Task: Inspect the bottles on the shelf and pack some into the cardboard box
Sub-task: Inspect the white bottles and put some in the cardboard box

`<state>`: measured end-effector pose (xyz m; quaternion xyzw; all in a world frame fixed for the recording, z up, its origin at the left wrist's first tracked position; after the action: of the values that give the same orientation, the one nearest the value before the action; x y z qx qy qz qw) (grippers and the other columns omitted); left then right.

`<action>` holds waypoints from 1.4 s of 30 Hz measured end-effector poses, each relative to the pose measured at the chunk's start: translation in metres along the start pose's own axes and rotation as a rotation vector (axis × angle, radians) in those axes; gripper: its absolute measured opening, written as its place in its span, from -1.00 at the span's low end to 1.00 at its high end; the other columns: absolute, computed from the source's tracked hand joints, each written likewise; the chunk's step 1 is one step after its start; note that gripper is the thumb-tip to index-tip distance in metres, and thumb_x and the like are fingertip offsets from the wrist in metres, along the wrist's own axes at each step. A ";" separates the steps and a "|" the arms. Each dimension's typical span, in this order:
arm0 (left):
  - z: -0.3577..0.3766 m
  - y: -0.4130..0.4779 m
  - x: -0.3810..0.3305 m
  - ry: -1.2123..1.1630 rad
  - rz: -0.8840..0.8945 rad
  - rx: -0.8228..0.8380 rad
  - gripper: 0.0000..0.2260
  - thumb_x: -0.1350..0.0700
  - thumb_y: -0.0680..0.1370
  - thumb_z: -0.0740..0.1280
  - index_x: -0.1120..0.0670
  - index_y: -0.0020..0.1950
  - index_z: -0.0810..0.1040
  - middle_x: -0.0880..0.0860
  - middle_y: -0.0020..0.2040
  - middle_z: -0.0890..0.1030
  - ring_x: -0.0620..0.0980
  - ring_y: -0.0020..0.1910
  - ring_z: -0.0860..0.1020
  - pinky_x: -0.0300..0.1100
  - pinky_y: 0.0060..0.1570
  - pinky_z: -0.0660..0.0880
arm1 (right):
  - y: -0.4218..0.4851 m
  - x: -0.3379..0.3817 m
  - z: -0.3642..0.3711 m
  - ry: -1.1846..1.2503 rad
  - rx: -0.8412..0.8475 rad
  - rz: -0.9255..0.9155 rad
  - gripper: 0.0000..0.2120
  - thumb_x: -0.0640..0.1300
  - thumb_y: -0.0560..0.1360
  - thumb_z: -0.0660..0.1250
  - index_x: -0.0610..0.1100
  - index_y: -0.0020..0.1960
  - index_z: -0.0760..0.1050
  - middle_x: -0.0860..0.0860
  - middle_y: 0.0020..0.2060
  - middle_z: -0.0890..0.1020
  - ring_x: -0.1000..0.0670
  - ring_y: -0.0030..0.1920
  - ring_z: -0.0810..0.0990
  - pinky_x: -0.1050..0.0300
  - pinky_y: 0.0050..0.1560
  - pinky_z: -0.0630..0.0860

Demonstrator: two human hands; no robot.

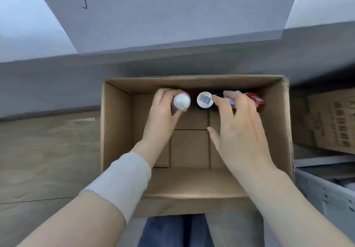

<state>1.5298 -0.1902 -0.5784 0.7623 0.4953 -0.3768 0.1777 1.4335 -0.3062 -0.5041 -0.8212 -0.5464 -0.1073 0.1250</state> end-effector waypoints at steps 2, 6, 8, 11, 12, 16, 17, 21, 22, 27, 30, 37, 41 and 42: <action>0.010 0.006 0.009 0.006 -0.003 -0.016 -0.67 0.28 0.38 0.46 0.21 0.13 0.54 0.12 0.11 0.50 -0.22 0.03 0.40 -0.58 0.04 0.28 | 0.012 -0.007 0.008 0.003 -0.019 0.001 -0.38 -0.32 0.18 0.54 -0.28 0.20 0.43 -0.32 0.13 0.48 -0.36 0.17 0.46 -0.22 0.08 0.46; 0.019 0.007 0.019 -0.081 -0.106 -0.046 -0.67 0.26 0.39 0.46 0.17 0.11 0.49 -0.03 0.08 0.39 -0.36 -0.01 0.39 -0.20 0.09 0.47 | 0.022 -0.016 0.015 -0.002 -0.023 0.005 -0.36 -0.30 0.16 0.55 -0.29 0.20 0.43 -0.31 0.10 0.49 -0.35 0.12 0.48 -0.17 0.01 0.46; 0.020 0.004 0.019 -0.106 -0.128 -0.082 -0.68 0.27 0.39 0.46 0.15 0.09 0.46 -0.04 0.07 0.35 -0.43 -0.02 0.37 -0.13 0.10 0.49 | 0.022 -0.017 0.017 -0.001 -0.017 0.006 -0.35 -0.29 0.16 0.56 -0.29 0.21 0.43 -0.31 0.10 0.49 -0.34 0.10 0.48 -0.15 -0.02 0.46; 0.016 -0.001 0.011 -0.002 -0.090 -0.109 -0.64 0.23 0.38 0.48 0.16 0.13 0.48 0.07 0.12 0.42 -0.25 0.04 0.40 -0.27 0.02 0.43 | 0.020 -0.018 0.019 0.002 -0.011 0.008 -0.32 -0.28 0.14 0.57 -0.29 0.22 0.43 -0.31 0.11 0.49 -0.35 0.13 0.48 -0.17 -0.01 0.46; 0.013 -0.004 0.006 0.083 -0.065 -0.106 -0.60 0.18 0.37 0.48 0.14 0.17 0.49 0.10 0.15 0.45 -0.17 0.10 0.40 -0.28 -0.05 0.42 | 0.018 -0.017 0.018 0.004 -0.007 0.009 -0.31 -0.27 0.14 0.58 -0.29 0.22 0.42 -0.32 0.13 0.48 -0.35 0.15 0.47 -0.19 0.01 0.46; -0.014 -0.025 -0.030 0.282 0.028 -0.080 -0.47 0.10 0.36 0.50 0.13 0.28 0.44 0.13 0.18 0.47 -0.02 0.18 0.35 -0.18 -0.05 0.42 | 0.000 -0.012 -0.009 0.043 0.013 0.065 -0.30 -0.26 0.17 0.57 -0.28 0.26 0.40 -0.32 0.21 0.45 -0.34 0.29 0.38 -0.23 0.10 0.43; -0.024 -0.034 -0.045 0.288 0.056 -0.057 -0.47 0.13 0.35 0.51 0.15 0.27 0.44 0.15 0.17 0.47 0.02 0.17 0.38 -0.15 -0.01 0.44 | -0.008 -0.010 -0.022 0.048 0.014 0.082 -0.30 -0.26 0.18 0.57 -0.28 0.26 0.40 -0.32 0.21 0.44 -0.33 0.30 0.37 -0.22 0.12 0.43; -0.063 -0.076 -0.119 0.343 0.160 0.156 -0.50 0.18 0.29 0.55 0.15 0.18 0.49 0.20 0.11 0.44 0.17 0.07 0.45 -0.06 0.04 0.45 | -0.056 -0.001 -0.099 0.045 0.012 0.140 -0.26 -0.25 0.15 0.59 -0.28 0.27 0.38 -0.31 0.20 0.45 -0.33 0.29 0.38 -0.22 0.15 0.43; -0.071 -0.089 -0.140 0.367 0.189 0.214 -0.50 0.18 0.28 0.56 0.15 0.17 0.49 0.21 0.10 0.44 0.19 0.06 0.45 -0.06 0.02 0.44 | -0.073 0.001 -0.121 0.042 0.008 0.154 -0.26 -0.25 0.16 0.59 -0.27 0.27 0.37 -0.30 0.19 0.45 -0.33 0.28 0.38 -0.22 0.13 0.44; -0.097 -0.157 -0.247 0.409 0.381 0.415 -0.47 0.19 0.30 0.53 0.18 0.21 0.43 0.20 0.12 0.40 0.20 0.09 0.40 -0.04 0.05 0.43 | -0.184 0.000 -0.217 0.003 -0.098 0.307 -0.28 -0.27 0.14 0.59 -0.29 0.23 0.38 -0.31 0.12 0.46 -0.35 0.17 0.44 -0.19 0.08 0.48; -0.105 -0.207 -0.304 0.409 0.577 0.467 -0.50 0.19 0.28 0.53 0.19 0.16 0.45 0.20 0.10 0.43 0.21 0.05 0.42 -0.06 -0.01 0.41 | -0.264 0.007 -0.254 -0.001 -0.215 0.455 -0.32 -0.27 0.17 0.58 -0.29 0.22 0.39 -0.29 0.12 0.45 -0.32 0.12 0.45 -0.18 0.07 0.47; -0.120 -0.359 -0.401 0.370 0.942 0.614 -0.48 0.17 0.18 0.57 0.21 0.06 0.47 0.23 0.01 0.46 0.26 -0.04 0.46 0.03 -0.10 0.49 | -0.460 0.050 -0.320 -0.050 -0.468 0.831 -0.31 -0.23 0.11 0.59 -0.21 0.17 0.40 -0.24 0.05 0.47 -0.28 0.04 0.48 -0.13 -0.01 0.52; -0.117 -0.451 -0.460 0.303 1.081 0.678 -0.51 0.14 0.28 0.52 0.18 0.14 0.45 0.21 0.09 0.42 0.24 0.06 0.41 0.05 -0.01 0.44 | -0.567 0.050 -0.365 -0.132 -0.595 0.975 -0.30 -0.21 0.10 0.60 -0.19 0.16 0.37 -0.21 0.06 0.45 -0.22 0.06 0.45 -0.08 -0.09 0.55; -0.115 -0.475 -0.475 0.281 1.122 0.688 -0.52 0.14 0.30 0.51 0.17 0.15 0.44 0.20 0.11 0.41 0.23 0.09 0.41 0.04 0.01 0.42 | -0.591 0.047 -0.377 -0.145 -0.617 1.009 -0.29 -0.22 0.10 0.60 -0.19 0.17 0.37 -0.22 0.05 0.46 -0.22 0.06 0.45 -0.08 -0.10 0.56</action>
<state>1.0460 -0.1994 -0.0985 0.9592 -0.1056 -0.2608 0.0275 0.8899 -0.1666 -0.0808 -0.9830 -0.0393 -0.1319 -0.1215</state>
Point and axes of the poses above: each hand's wrist, its own y-axis towards the middle knuckle, its own z-axis out of the palm, x = y × z, the point moved 8 cm from there along y, towards the middle knuckle
